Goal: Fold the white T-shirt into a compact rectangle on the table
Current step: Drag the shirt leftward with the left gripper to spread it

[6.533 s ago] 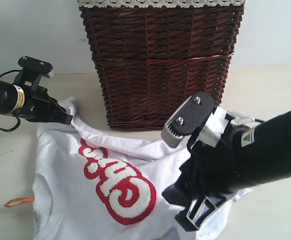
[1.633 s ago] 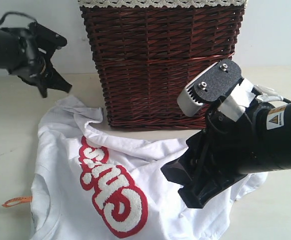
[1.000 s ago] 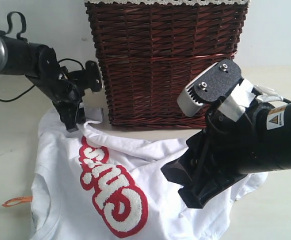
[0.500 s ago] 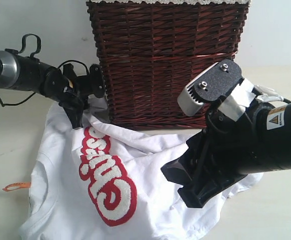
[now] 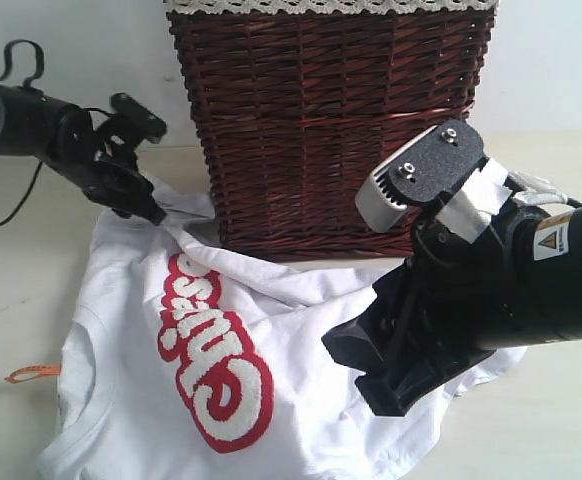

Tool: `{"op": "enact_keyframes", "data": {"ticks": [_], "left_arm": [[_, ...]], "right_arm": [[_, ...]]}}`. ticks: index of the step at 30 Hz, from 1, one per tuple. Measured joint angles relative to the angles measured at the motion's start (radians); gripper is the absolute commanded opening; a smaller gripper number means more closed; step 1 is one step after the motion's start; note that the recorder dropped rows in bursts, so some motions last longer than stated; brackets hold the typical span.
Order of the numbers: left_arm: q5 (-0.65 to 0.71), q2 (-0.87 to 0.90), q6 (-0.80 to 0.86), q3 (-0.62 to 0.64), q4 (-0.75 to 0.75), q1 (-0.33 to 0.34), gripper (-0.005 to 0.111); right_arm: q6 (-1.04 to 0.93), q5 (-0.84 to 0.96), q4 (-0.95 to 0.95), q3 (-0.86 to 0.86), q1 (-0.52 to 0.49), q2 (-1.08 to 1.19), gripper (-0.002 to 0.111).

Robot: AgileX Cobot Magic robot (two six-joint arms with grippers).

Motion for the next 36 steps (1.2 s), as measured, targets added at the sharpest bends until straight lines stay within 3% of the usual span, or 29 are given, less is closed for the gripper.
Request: {"op": "enact_keyframes", "data": {"ticks": [2, 5, 7, 13, 25, 27, 31, 36], "left_arm": [[0.258, 0.0, -0.112, -0.077, -0.078, 0.059, 0.048], [0.708, -0.021, -0.075, -0.089, -0.277, 0.161, 0.048], [0.772, -0.06, -0.049, 0.028, -0.405, 0.186, 0.048], [0.543, -0.232, 0.0, 0.441, -0.535, 0.13, 0.048], [0.409, -0.33, 0.086, 0.668, -0.717, 0.094, 0.046], [0.388, -0.335, 0.09, 0.677, -0.729, 0.085, 0.039], [0.37, -0.336, 0.081, 0.686, -0.706, 0.079, 0.004], [0.37, -0.354, -0.106, 0.673, -0.496, 0.079, 0.0]], "right_arm": [[0.0, 0.0, 0.0, 0.0, 0.0, 0.0, 0.062], [0.0, 0.0, 0.0, 0.0, 0.0, 0.0, 0.062], [0.0, 0.0, 0.0, 0.0, 0.0, 0.0, 0.062], [0.0, 0.011, 0.0, 0.0, 0.0, 0.0, 0.062], [0.0, 0.027, 0.0, 0.0, 0.0, 0.0, 0.062], [0.0, 0.027, 0.0, 0.0, 0.0, 0.0, 0.062], [0.0, 0.027, 0.0, 0.0, 0.0, 0.0, 0.062], [0.0, 0.027, 0.0, 0.0, 0.0, 0.0, 0.062]]}}
